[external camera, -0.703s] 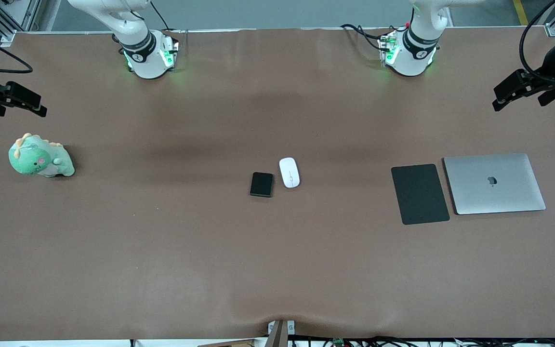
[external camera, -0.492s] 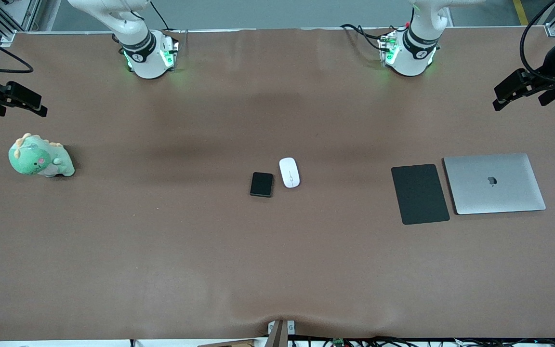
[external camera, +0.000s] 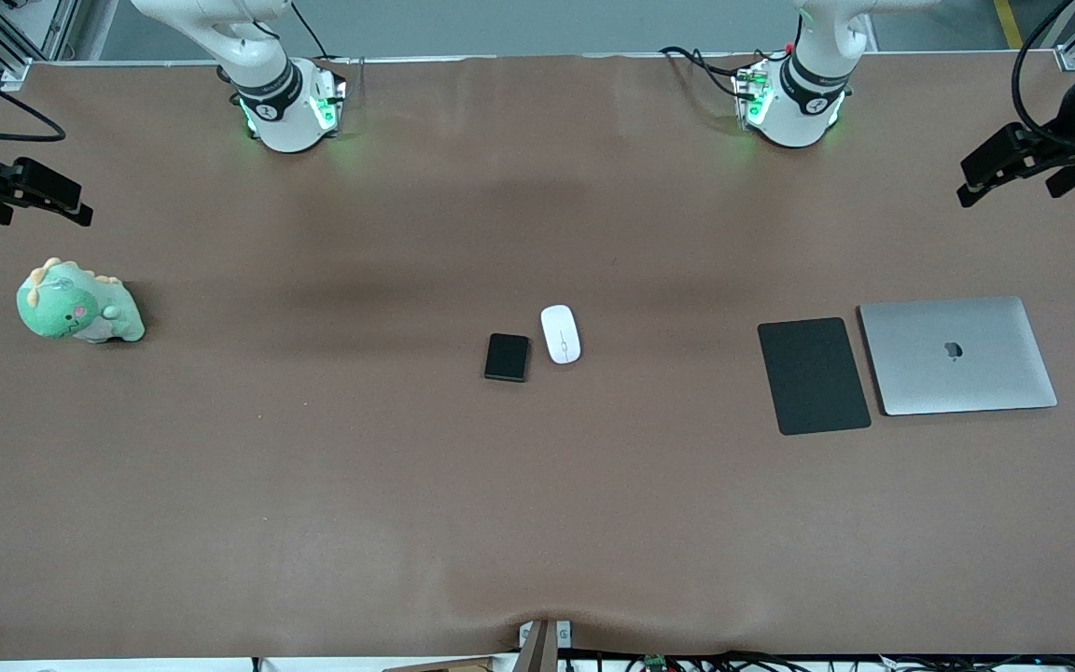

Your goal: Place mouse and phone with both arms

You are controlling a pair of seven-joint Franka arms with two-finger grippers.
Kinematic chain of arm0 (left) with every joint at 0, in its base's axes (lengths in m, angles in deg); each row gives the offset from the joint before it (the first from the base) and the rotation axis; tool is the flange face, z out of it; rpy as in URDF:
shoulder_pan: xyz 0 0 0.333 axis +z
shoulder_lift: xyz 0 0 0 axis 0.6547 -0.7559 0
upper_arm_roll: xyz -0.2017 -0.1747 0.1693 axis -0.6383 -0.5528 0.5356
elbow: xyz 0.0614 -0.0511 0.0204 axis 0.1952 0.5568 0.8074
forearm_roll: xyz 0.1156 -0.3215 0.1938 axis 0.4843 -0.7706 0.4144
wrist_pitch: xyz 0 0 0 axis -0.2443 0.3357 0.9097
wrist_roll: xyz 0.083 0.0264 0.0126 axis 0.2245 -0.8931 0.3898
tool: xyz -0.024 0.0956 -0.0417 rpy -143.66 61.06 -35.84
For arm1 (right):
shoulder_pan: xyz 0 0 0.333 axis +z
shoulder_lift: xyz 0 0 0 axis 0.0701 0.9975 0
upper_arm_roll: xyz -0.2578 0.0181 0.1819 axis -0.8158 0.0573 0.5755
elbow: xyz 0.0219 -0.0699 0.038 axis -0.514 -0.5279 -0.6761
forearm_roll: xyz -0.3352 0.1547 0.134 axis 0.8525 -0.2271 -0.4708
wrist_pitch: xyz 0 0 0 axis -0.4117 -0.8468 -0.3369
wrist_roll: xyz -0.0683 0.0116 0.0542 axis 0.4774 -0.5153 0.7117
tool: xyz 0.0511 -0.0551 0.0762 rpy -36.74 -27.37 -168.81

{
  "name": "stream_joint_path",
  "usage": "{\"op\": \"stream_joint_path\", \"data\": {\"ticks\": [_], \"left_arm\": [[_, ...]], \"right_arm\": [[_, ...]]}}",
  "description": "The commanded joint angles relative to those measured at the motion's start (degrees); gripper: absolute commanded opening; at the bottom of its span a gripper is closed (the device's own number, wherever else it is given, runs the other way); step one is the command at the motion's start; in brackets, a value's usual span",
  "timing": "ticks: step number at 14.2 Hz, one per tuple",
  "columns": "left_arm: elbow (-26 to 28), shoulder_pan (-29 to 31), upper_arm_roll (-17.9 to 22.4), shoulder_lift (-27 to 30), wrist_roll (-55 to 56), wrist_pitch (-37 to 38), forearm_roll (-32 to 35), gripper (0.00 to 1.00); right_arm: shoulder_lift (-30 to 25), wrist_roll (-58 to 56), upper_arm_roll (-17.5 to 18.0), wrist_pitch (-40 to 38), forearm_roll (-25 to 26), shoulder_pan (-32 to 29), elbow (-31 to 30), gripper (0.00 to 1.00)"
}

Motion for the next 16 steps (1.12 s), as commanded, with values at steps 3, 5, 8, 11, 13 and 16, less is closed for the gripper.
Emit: {"op": "stream_joint_path", "data": {"ticks": [3, 5, 8, 11, 13, 16], "left_arm": [[-0.91, -1.46, -6.47, -5.88, 6.84, 0.82, -1.82, 1.00], [-0.82, -2.34, -9.64, -9.92, 10.98, -2.06, -1.56, 1.00], [0.05, -8.83, -12.38, -15.72, 19.22, -9.87, 0.63, 1.00], [-0.03, -14.90, -12.29, -23.36, 24.16, -20.24, 1.43, 1.00], [0.06, -18.85, -12.29, -28.28, 27.68, -25.17, 5.10, 1.00], [0.06, -22.90, -12.38, -36.19, 31.90, -33.08, 7.15, 1.00]], "right_arm": [[-0.55, 0.85, -0.17, -0.13, 1.04, 0.70, -0.83, 1.00], [-0.55, 0.85, -0.17, -0.13, 1.04, 0.70, -0.83, 1.00], [-0.46, 0.85, -0.08, -0.04, 1.04, 0.79, -0.83, 1.00], [0.41, 0.93, 0.01, 0.31, 0.96, 0.96, -0.83, 1.00], [0.50, 0.93, 0.01, 0.57, 0.87, 1.66, -0.83, 1.00], [1.03, 1.02, 0.01, 1.10, 0.69, 2.45, -0.83, 1.00]]}}
